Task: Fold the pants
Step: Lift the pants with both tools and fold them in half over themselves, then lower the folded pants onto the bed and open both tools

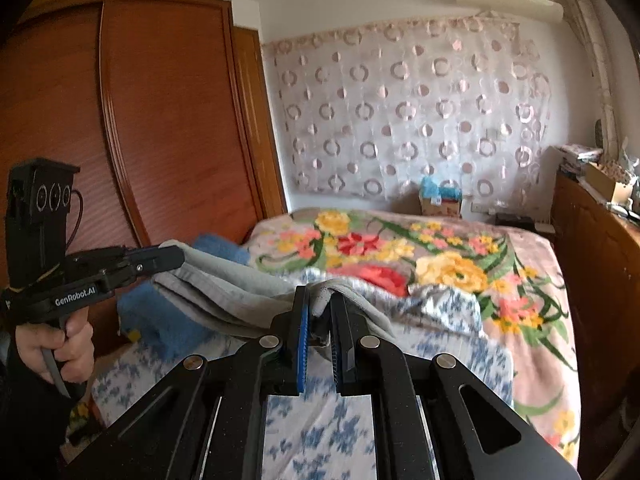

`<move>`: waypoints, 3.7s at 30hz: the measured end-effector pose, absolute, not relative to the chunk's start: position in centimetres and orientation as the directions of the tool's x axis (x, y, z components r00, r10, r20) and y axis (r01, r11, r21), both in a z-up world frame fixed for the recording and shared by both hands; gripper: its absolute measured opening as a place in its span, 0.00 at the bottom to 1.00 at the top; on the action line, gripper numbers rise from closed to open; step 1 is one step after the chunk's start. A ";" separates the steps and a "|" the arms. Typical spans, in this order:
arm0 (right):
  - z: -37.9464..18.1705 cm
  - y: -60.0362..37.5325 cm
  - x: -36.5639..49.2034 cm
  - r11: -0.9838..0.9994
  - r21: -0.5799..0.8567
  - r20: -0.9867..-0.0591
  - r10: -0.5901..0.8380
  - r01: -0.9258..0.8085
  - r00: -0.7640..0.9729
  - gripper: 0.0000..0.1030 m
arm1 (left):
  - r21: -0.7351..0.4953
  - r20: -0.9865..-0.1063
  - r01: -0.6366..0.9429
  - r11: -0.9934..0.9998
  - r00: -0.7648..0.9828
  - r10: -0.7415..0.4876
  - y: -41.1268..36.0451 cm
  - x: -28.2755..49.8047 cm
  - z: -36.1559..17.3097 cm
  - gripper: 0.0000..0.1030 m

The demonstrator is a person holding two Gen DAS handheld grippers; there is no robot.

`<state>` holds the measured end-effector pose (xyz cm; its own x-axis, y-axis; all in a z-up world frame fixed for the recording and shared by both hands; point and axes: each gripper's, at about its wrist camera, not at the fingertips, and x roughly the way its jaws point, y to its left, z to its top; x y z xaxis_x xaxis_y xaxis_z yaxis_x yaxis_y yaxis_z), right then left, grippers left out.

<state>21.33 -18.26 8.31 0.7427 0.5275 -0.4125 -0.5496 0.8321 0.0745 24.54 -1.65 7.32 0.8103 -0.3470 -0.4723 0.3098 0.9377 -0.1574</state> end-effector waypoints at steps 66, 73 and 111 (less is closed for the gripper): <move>4.4 -20.7 4.6 0.840 0.185 -0.570 0.514 -0.510 0.641 0.09 | -0.172 -0.657 0.381 0.909 0.643 -0.394 -4.4 6.1 -2.8 0.06; 4.5 -20.1 6.1 0.841 0.193 -0.552 0.519 -0.506 0.653 0.09 | -0.162 -0.635 0.360 0.919 0.675 -0.376 -3.9 8.0 -1.7 0.06; 2.4 -17.8 16.6 0.927 0.084 -0.602 0.339 -0.364 0.723 0.34 | -0.162 -0.643 0.253 0.954 0.706 -0.297 -1.3 15.4 -5.5 0.49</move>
